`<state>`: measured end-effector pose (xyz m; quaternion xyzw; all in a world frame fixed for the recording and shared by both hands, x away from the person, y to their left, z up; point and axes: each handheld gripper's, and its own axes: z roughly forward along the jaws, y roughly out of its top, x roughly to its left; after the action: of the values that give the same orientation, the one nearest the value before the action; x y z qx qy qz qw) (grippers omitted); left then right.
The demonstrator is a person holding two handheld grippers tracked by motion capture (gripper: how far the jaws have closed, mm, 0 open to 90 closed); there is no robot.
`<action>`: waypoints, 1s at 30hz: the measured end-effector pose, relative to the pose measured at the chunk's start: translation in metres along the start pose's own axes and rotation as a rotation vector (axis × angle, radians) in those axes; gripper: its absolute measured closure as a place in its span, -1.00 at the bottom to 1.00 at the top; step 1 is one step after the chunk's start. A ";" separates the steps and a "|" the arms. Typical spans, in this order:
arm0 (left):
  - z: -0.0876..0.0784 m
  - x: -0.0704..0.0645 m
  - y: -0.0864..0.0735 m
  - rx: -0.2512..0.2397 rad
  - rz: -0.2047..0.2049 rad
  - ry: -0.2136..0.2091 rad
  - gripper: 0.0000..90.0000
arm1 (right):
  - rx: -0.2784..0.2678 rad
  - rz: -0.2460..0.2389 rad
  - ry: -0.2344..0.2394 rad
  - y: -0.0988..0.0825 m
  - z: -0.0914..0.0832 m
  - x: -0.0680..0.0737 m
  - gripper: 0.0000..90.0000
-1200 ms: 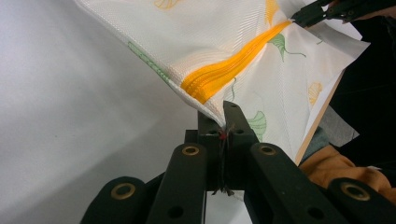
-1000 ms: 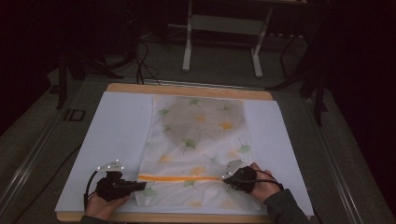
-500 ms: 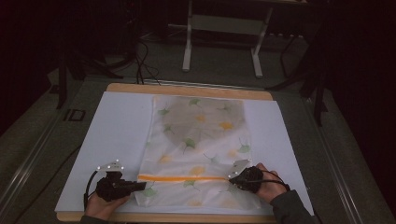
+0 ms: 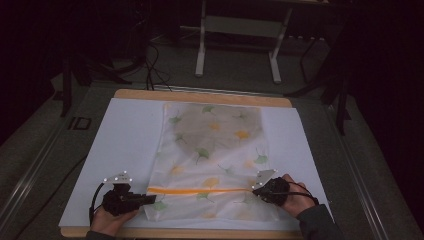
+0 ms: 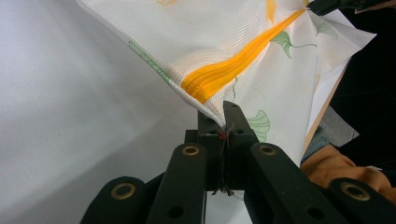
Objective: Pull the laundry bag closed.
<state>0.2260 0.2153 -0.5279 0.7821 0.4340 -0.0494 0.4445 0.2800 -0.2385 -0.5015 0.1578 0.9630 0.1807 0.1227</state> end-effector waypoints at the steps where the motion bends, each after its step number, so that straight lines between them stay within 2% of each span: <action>1: 0.000 0.000 0.000 -0.001 0.000 0.000 0.96 | -0.001 0.007 -0.005 -0.002 -0.001 0.000 1.00; 30: 0.000 0.000 0.000 0.003 0.005 -0.008 0.96 | 0.042 0.067 -0.069 -0.039 -0.016 -0.010 1.00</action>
<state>0.2260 0.2154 -0.5275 0.7837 0.4301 -0.0520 0.4451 0.2743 -0.2821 -0.5000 0.1985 0.9559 0.1591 0.1465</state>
